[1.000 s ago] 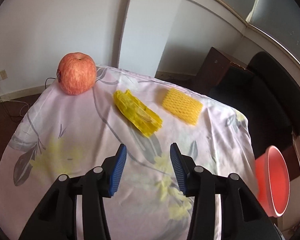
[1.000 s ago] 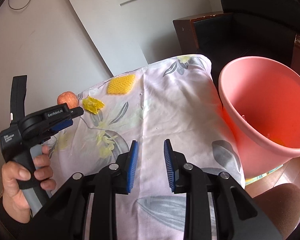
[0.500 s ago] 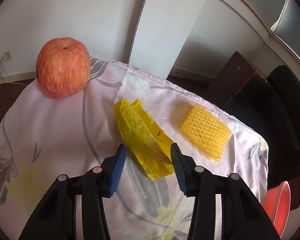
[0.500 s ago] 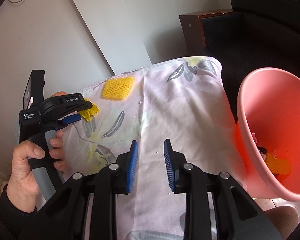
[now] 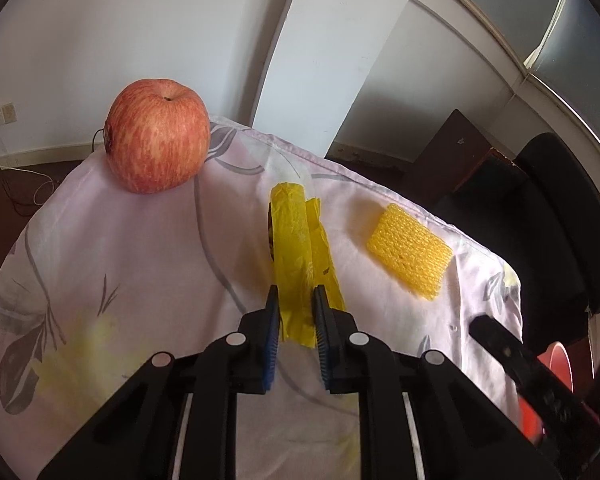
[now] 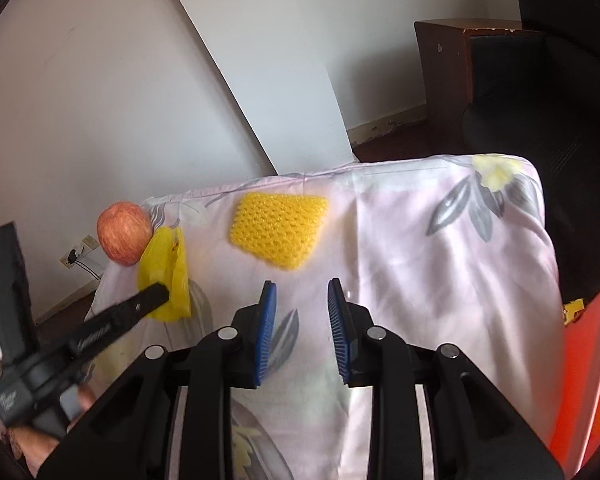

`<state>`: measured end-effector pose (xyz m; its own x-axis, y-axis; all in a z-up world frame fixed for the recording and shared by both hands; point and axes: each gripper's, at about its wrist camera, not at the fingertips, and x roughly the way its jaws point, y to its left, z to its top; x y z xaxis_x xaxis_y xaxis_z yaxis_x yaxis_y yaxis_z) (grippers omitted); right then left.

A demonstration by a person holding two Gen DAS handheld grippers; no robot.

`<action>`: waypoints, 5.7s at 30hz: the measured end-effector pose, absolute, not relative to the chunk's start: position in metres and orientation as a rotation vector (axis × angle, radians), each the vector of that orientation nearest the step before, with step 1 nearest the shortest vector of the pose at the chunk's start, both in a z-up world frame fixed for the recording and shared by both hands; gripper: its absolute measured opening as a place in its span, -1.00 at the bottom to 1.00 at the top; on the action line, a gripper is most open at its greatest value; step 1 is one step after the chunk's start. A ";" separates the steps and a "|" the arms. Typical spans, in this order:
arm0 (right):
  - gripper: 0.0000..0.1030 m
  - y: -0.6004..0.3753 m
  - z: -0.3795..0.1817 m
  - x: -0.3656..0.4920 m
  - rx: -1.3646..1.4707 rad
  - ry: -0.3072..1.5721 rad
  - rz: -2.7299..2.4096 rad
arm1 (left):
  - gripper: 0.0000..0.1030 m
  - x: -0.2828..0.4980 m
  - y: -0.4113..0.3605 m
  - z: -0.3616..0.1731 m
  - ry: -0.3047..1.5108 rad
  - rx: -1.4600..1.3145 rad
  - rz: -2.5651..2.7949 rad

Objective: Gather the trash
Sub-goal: 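Grasp the yellow plastic bag with the left tool while the right tool grasps the foam net, then carry the yellow bag and foam net in both tools over the pink bucket, then open the left tool to drop the yellow bag while the right tool drops the foam net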

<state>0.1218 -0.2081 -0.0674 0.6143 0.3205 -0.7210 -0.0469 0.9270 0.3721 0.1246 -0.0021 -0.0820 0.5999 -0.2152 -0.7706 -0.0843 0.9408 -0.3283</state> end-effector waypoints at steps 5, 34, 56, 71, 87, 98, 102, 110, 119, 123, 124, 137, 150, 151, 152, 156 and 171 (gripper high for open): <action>-0.19 -0.196 -0.082 0.157 0.326 0.935 0.185 | -0.70 0.110 0.009 -0.083 0.950 -0.392 -0.115; -0.79 -0.151 -0.047 0.055 0.095 0.811 0.215 | -0.70 0.051 0.014 -0.073 0.954 -0.350 -0.160; -0.79 -0.173 -0.038 -0.062 0.182 0.794 0.159 | -0.70 -0.040 -0.022 -0.055 0.907 -0.192 -0.170; -0.79 -0.197 -0.035 -0.086 0.222 0.781 0.136 | -0.69 -0.059 -0.048 -0.051 0.892 -0.118 -0.183; -0.79 -0.218 -0.036 -0.098 0.260 0.765 0.106 | -0.69 -0.067 -0.076 -0.051 0.883 -0.042 -0.215; -0.79 -0.242 -0.038 -0.107 0.296 0.744 0.049 | -0.69 -0.068 -0.104 -0.053 0.882 0.012 -0.265; -0.79 -0.256 -0.037 -0.112 0.309 0.729 0.010 | -0.69 -0.069 -0.122 -0.048 0.865 0.038 -0.299; -0.79 -0.304 -0.027 -0.118 0.339 0.668 -0.126 | -0.69 -0.062 -0.175 -0.032 0.820 0.084 -0.416; -0.79 -0.369 -0.021 -0.124 0.344 0.612 -0.328 | -0.69 -0.045 -0.240 -0.025 0.814 0.118 -0.551; -0.79 -0.385 -0.027 -0.117 0.327 0.631 -0.386 | -0.69 -0.035 -0.262 -0.027 0.838 0.124 -0.581; -0.79 -0.388 -0.029 -0.116 0.326 0.638 -0.397 | -0.69 -0.032 -0.267 -0.029 0.846 0.123 -0.583; -0.79 -0.406 -0.050 -0.098 0.284 0.715 -0.462 | -0.64 -0.011 -0.313 -0.041 0.877 0.194 -0.645; -0.41 -0.416 -0.059 -0.096 0.332 0.740 -0.468 | -0.15 -0.010 -0.320 -0.037 0.838 0.193 -0.708; -0.39 -0.416 -0.058 -0.096 0.334 0.738 -0.469 | -0.11 -0.009 -0.319 -0.036 0.837 0.191 -0.711; -0.38 -0.417 -0.057 -0.096 0.337 0.736 -0.469 | -0.07 -0.010 -0.319 -0.035 0.836 0.188 -0.712; -0.37 -0.416 -0.055 -0.099 0.336 0.727 -0.465 | -0.04 -0.012 -0.315 -0.033 0.824 0.183 -0.714; -0.36 -0.392 -0.041 -0.113 0.336 0.690 -0.432 | -0.02 -0.031 -0.285 -0.017 0.739 0.184 -0.714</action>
<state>-0.1125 -0.3925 -0.0406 0.6896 -0.2695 -0.6722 0.4868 0.8597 0.1547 -0.0306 -0.2853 -0.0166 0.5183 -0.5289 -0.6720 0.6531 0.7521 -0.0883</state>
